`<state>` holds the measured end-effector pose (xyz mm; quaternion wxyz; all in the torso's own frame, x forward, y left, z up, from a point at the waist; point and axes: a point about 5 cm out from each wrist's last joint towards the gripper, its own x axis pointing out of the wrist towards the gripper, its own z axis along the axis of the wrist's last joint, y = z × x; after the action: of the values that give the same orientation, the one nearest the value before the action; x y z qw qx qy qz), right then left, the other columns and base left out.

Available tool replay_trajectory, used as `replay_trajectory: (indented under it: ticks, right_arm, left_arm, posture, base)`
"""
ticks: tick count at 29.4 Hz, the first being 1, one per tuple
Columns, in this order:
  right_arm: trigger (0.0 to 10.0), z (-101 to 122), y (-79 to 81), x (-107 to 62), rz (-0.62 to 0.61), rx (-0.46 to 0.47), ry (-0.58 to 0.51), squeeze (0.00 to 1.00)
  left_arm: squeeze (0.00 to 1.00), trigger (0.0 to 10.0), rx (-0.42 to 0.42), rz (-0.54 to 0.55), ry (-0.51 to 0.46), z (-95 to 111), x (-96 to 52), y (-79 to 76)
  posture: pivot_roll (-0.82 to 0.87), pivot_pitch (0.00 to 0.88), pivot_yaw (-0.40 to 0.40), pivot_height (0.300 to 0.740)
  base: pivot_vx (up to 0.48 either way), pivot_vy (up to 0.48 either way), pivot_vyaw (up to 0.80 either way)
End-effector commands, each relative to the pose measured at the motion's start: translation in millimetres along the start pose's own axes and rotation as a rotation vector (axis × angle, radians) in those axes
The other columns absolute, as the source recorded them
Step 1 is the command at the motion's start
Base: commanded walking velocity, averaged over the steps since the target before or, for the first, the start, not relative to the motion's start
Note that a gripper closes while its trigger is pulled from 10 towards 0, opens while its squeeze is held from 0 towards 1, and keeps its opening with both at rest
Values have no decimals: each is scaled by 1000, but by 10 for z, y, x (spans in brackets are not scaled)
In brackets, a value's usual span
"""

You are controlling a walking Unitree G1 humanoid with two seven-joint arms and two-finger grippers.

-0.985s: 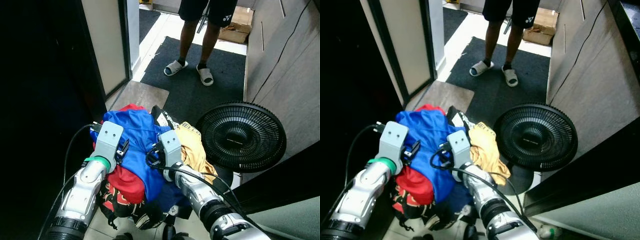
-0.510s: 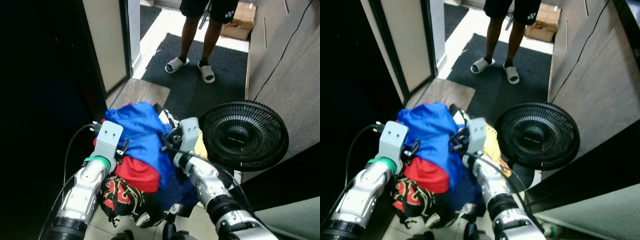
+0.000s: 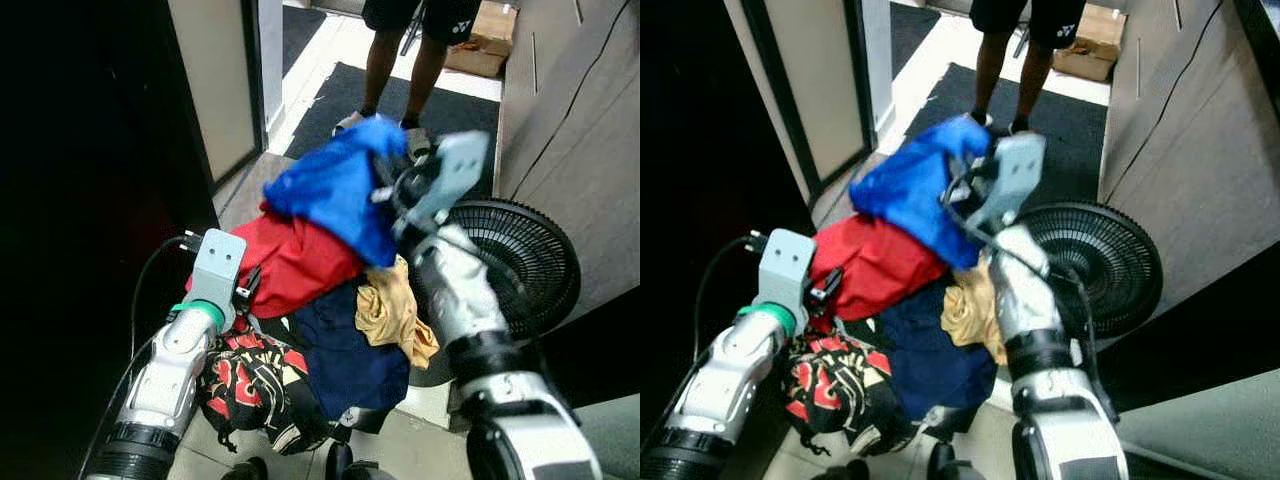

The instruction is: Clothes washing

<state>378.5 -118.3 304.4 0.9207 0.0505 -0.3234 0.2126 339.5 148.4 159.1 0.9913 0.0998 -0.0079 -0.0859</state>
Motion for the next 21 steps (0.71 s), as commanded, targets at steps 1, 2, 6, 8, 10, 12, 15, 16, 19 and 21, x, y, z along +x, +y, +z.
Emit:
replay_trajectory:
  ticks: [1,2,6,8,10,12,15,16,19,21]
  right_arm:
    - [10000,59,-11,0,-6,5,-36,0]
    - [10000,105,-23,10,-8,-5,-49,0]
    - [10000,159,-15,-12,-23,-7,-74,0]
    - [10000,269,-10,6,-32,-4,-114,0]
    - [10000,464,0,49,-36,-6,-177,0]
    - [10000,535,17,67,-29,-11,-200,0]
    - [10000,668,89,63,7,-20,-238,0]
    - [10000,668,89,63,7,-20,-238,0]
    - [10000,694,100,41,6,-36,-241,0]
    - [10000,663,63,-68,-56,-116,-211,0]
  left_arm:
    - [0,10000,-14,-10,17,-41,-16,-28]
    - [0,10000,-16,-11,15,-36,-5,-48]
    - [0,10000,-19,-9,16,-46,-6,-63]
    - [0,10000,-20,-6,19,-60,-18,-58]
    - [0,10000,-20,-3,23,-73,-35,-48]
    - [0,10000,-22,-2,22,-68,-41,-47]
    - [0,10000,-46,1,-14,49,-53,-47]
    - [0,10000,-46,1,-14,49,-53,-47]
    - [0,10000,-57,7,-47,145,-57,-29]
    - [0,10000,-94,16,-126,375,-82,8]
  posture:
    - [103,175,20,740]
    - [101,171,18,740]
    - [105,165,17,740]
    - [104,163,19,740]
    - [103,163,19,740]
    - [103,162,20,740]
    - [104,162,18,740]
    - [104,162,18,740]
    - [103,159,16,740]
    - [100,139,10,740]
  base:
    - [0,0,0]
    - [0,0,0]
    - [0,0,0]
    - [0,0,0]
    - [0,0,0]
    - [0,0,0]
    - [0,0,0]
    - [0,0,0]
    - [0,0,0]
    - [0,0,0]
